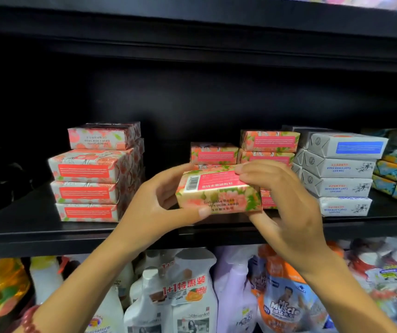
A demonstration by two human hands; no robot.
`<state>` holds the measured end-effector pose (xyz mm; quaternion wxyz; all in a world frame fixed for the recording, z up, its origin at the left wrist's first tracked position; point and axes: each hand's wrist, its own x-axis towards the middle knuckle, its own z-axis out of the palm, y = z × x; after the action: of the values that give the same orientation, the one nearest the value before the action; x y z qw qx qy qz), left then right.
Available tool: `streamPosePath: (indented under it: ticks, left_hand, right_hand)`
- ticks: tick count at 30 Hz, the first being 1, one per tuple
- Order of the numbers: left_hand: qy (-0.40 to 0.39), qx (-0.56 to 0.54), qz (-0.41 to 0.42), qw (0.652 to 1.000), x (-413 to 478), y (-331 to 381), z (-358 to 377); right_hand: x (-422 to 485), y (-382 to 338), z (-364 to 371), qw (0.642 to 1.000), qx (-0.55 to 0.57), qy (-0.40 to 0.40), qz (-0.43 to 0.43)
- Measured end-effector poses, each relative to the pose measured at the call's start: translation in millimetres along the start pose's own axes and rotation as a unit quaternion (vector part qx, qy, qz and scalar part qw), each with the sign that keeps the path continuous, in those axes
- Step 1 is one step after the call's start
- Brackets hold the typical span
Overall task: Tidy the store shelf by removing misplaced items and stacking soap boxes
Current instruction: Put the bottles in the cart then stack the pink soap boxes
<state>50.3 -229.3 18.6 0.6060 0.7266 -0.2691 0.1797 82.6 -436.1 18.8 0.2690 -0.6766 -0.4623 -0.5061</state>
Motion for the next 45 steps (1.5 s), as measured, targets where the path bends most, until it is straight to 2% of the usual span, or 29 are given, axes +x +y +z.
streamPosePath:
  ticks: [4, 6, 9, 10, 12, 15, 17, 19, 22, 25, 28, 32, 34, 37, 39, 43, 45]
  left_hand:
    - [-0.009, 0.030, -0.011, 0.999, -1, -1, -2]
    - [-0.003, 0.051, 0.004, 0.999, -2, -3, -3]
    - [0.008, 0.109, 0.048, 0.993, -5, -7, -4]
    - [0.012, 0.134, 0.067, 0.989, -5, -9, -4]
    - [0.023, 0.174, 0.108, 0.979, -5, -12, 0]
    - [0.044, 0.261, 0.188, 0.946, -4, -15, 5]
    - [0.049, 0.295, 0.202, 0.933, -4, -20, 4]
    - [0.046, 0.263, 0.135, 0.954, -7, -21, 1]
    - [0.034, 0.108, -0.006, 0.994, -12, -15, 4]
    - [0.027, 0.036, -0.026, 0.999, -11, -14, 9]
    - [0.029, 0.046, -0.004, 0.999, -12, -14, 11]
    - [0.022, 0.102, 0.039, 0.994, -12, -14, 9]
    - [0.020, 0.129, 0.058, 0.990, -12, -15, 10]
    - [0.015, 0.140, 0.071, 0.988, -10, -21, 13]
    - [0.016, 0.193, 0.072, 0.978, -7, -26, 12]
    - [0.046, 0.350, 0.026, 0.935, -4, -39, -3]
    - [0.031, 0.410, 0.003, 0.911, -6, -43, -8]
  right_hand:
    - [-9, 4, 4, 0.999, 0.009, -0.038, 0.021]
    - [-8, 2, 1, 0.989, 0.039, -0.097, 0.108]
    - [-4, -1, -7, 0.924, 0.172, -0.167, 0.298]
    - [-3, 0, -7, 0.903, 0.210, -0.175, 0.332]
    - [-2, 2, -7, 0.885, 0.228, -0.178, 0.365]
    - [3, 1, -7, 0.910, 0.141, -0.194, 0.338]
    - [3, -1, -8, 0.925, 0.144, -0.169, 0.308]
    - [0, -5, -8, 0.942, 0.141, -0.117, 0.279]
    - [-8, -7, -2, 0.988, 0.029, -0.044, 0.148]
    - [-16, -3, 5, 0.996, -0.012, -0.005, 0.093]
    - [-19, -2, 6, 0.993, -0.004, -0.033, 0.112]
    - [-19, 3, -3, 0.975, 0.029, -0.170, 0.142]
    - [-17, 5, -6, 0.971, 0.011, -0.204, 0.125]
    - [-17, 6, -7, 0.975, -0.036, -0.192, 0.110]
    - [-20, 6, -7, 0.975, -0.075, -0.174, 0.117]
    - [-33, 18, -16, 0.965, -0.142, -0.142, 0.167]
    - [-40, 27, -24, 0.957, -0.151, -0.143, 0.203]
